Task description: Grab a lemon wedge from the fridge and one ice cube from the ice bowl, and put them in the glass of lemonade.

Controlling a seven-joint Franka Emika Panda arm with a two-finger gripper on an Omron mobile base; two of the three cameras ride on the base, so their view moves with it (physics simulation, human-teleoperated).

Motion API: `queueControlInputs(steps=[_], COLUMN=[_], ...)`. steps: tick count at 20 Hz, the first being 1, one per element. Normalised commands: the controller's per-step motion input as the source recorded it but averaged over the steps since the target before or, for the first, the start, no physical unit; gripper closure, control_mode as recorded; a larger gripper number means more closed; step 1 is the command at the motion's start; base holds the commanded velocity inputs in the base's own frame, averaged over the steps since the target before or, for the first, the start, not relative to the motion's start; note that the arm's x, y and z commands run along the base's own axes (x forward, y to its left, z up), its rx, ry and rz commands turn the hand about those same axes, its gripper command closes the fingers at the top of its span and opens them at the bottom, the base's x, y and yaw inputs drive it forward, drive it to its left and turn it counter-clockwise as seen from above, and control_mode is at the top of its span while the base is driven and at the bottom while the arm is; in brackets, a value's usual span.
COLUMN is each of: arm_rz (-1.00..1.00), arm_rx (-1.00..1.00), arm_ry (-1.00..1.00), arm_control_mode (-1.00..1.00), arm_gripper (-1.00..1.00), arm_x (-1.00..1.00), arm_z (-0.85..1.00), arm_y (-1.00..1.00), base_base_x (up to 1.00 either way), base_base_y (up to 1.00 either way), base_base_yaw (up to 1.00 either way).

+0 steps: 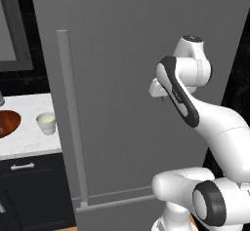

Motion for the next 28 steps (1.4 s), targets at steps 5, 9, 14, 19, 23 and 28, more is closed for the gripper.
queueControlInputs(steps=[5,9,14,19,23,28], arm_rz=[0.0,0.0,0.0,0.0,0.0,0.0], arm_rx=[0.0,0.0,0.0,0.0,0.0,0.0], arm_ry=[0.0,0.0,0.0,0.0,0.0,0.0], arm_control_mode=[1.0,1.0,1.0,1.0,1.0,1.0], arm_gripper=[-1.0,-1.0,-1.0,-1.0,-1.0,-1.0], arm_x=[-0.11,0.0,0.0,0.0,0.0,0.0], arm_z=[0.0,0.0,0.0,0.0,0.0,0.0], arm_y=[0.0,0.0,0.0,0.0,0.0,0.0], base_base_x=[-0.55,-0.88,-0.32,0.2,0.45,0.49], base_base_y=[-0.01,0.0,0.28,0.98,1.0,1.0], base_base_yaw=[0.0,0.0,0.0,-0.03,-0.09,-0.09])
